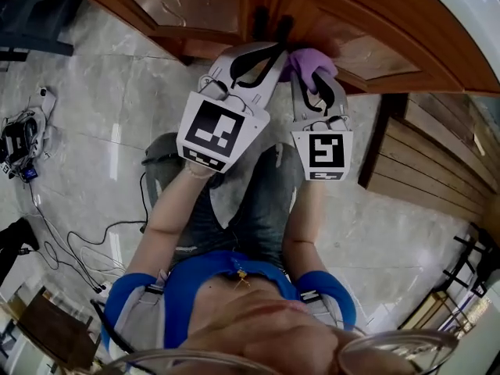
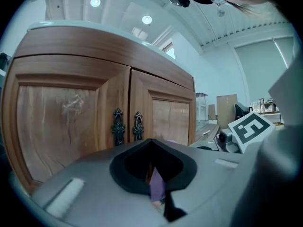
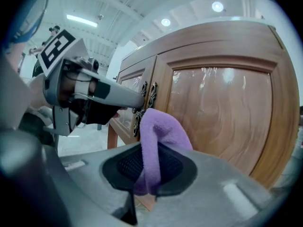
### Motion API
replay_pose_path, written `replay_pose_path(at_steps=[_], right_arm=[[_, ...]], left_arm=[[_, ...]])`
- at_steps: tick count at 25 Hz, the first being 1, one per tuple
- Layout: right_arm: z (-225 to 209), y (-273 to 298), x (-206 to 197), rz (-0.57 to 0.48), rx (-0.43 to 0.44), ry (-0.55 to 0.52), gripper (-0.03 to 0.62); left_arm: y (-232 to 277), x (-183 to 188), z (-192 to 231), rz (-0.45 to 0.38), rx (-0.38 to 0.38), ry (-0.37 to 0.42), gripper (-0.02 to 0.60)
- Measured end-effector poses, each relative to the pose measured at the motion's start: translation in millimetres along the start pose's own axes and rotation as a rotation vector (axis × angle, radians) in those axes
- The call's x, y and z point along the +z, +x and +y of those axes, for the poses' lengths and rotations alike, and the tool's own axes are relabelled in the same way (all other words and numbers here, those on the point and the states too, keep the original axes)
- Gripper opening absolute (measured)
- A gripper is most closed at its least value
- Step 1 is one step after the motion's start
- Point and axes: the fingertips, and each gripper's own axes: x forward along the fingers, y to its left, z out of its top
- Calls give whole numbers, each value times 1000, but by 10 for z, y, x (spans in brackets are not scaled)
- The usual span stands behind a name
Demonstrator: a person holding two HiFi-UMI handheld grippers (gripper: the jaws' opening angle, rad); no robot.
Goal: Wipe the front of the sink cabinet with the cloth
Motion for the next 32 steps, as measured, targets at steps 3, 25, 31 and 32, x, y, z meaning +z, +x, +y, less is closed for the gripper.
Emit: replay_pose_path(at_steps=[3, 25, 31, 32], right_arm=[[-8, 10, 76, -19, 0, 20, 58], [-205, -1280, 3124, 87, 36, 57, 57], [-220, -1943, 4461, -1, 27, 1, 57], [-226, -2048, 4645, -29, 29, -14, 57]], left_arm=[[67, 20, -47, 7, -48, 29, 0], [-1093, 2659, -136, 96, 45, -147, 0], [-1640, 4002, -361, 24, 71, -108, 0], [-1731, 4186, -414, 8, 78, -103, 0]])
